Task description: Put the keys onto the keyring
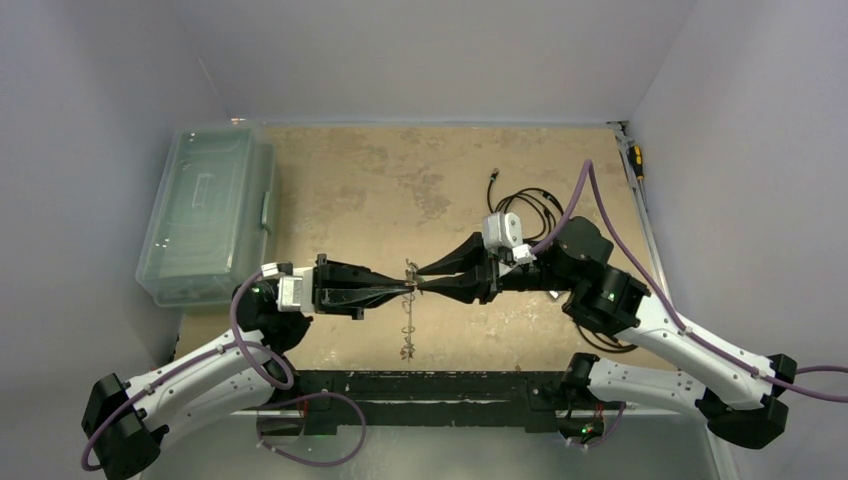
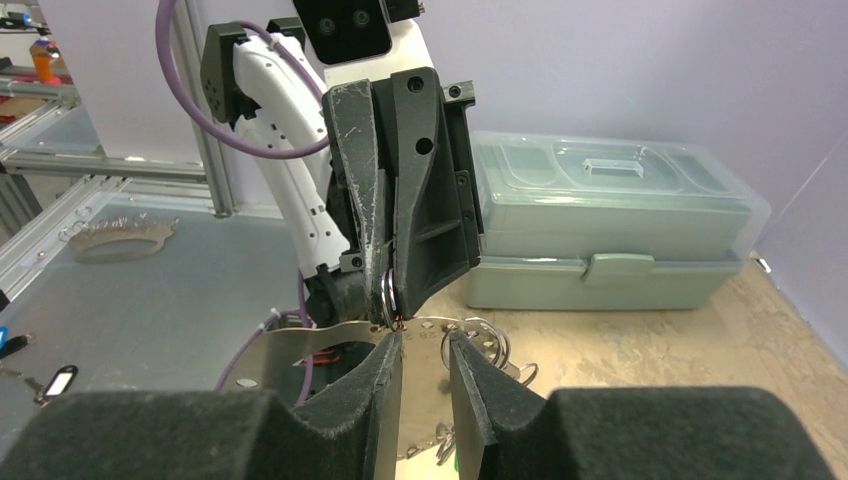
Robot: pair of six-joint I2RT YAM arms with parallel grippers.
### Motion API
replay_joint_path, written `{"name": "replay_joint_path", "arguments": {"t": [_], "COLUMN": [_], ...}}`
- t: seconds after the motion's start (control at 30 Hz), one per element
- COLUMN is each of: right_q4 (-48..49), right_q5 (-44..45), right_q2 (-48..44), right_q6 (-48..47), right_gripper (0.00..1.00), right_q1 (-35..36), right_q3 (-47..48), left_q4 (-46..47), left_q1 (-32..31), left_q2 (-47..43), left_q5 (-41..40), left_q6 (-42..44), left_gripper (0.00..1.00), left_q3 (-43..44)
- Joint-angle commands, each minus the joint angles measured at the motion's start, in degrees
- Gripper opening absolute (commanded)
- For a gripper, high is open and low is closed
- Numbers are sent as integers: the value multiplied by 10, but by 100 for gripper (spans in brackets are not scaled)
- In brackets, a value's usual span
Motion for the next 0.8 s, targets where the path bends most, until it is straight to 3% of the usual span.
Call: {"name": "replay_joint_path", "arguments": {"t": [0.0, 0.77], "right_q4": [19, 18], "right_q5": [-17, -29], "right_q2": [2, 1], "right_q6": [-6, -7], "right_gripper": [28, 27], "right_q1": [2, 2], "right_q3": [24, 29], "left_q4": [27, 6], "left_q1": [0, 1], "left_q2": [2, 2], "left_q5": [-23, -47], "left_q6": [-2, 8], "left_gripper": [0, 0], "left_q3": [2, 3]}}
